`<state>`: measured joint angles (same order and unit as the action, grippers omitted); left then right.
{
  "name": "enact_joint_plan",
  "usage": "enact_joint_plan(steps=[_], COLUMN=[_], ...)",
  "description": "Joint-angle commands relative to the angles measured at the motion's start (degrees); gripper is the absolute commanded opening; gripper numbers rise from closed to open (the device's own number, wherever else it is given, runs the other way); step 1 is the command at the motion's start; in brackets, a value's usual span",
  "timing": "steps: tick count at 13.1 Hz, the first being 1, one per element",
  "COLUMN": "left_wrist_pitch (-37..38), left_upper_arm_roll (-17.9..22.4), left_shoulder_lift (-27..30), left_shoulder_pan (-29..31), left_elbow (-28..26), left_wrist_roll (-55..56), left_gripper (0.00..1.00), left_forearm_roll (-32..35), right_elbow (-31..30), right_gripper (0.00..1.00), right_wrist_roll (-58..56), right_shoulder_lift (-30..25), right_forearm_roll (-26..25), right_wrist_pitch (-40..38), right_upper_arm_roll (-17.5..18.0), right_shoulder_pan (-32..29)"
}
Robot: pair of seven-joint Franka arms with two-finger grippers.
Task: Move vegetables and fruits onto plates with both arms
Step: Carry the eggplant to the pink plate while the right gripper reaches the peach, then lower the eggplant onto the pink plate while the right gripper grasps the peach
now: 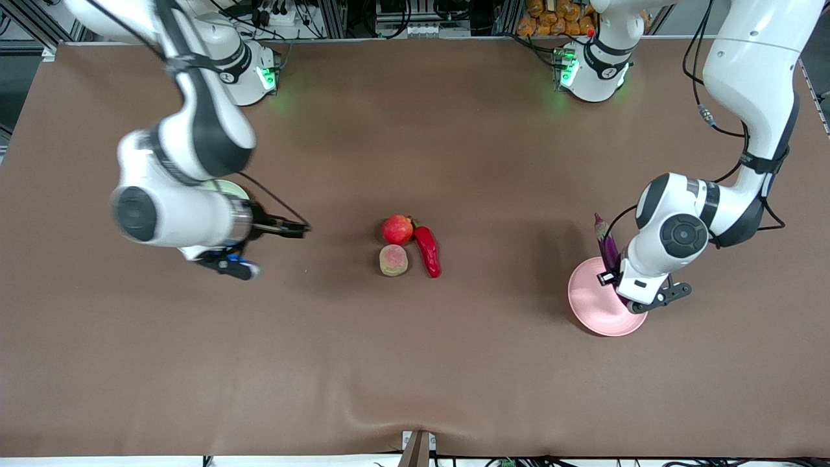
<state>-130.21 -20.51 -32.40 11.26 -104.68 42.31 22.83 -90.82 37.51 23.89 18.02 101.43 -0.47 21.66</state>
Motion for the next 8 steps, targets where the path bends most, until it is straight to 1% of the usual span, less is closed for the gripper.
enact_joint_plan(steps=[1, 3, 5, 7, 8], left_wrist_pitch=[1.01, 1.01, 0.93, 0.84, 0.84], left_upper_arm_roll=[-0.5, -0.5, -0.41, -0.41, -0.41], left_shoulder_lift=[-1.61, -2.4, -3.37, -4.34, -4.6], left_shoulder_pan=[-0.1, 0.25, 0.25, 0.25, 0.34], left_elbow=[3.07, 3.86, 4.3, 4.39, 4.48], left_wrist_roll=[-1.27, -1.44, -1.8, -1.88, -1.89], left_gripper=[0.0, 0.0, 0.0, 0.0, 0.11], left_forearm_roll=[0.03, 0.03, 0.03, 0.11, 0.2], right_elbow=[0.65, 0.82, 1.17, 1.7, 2.05], right_gripper=[1.0, 1.0, 1.0, 1.0, 1.0], right_wrist_roll=[13.94, 17.58, 24.85, 27.0, 27.0], right_shoulder_lift=[4.57, 7.21, 10.45, 14.06, 15.12], right_forearm_roll=[0.87, 0.87, 0.61, 0.17, 0.0], right_wrist_pitch=[8.3, 14.81, 24.12, 30.29, 32.32], right_upper_arm_roll=[-0.59, -0.59, -0.59, -0.67, -0.67], right_shoulder_pan=[6.7, 9.17, 11.11, 12.61, 13.13])
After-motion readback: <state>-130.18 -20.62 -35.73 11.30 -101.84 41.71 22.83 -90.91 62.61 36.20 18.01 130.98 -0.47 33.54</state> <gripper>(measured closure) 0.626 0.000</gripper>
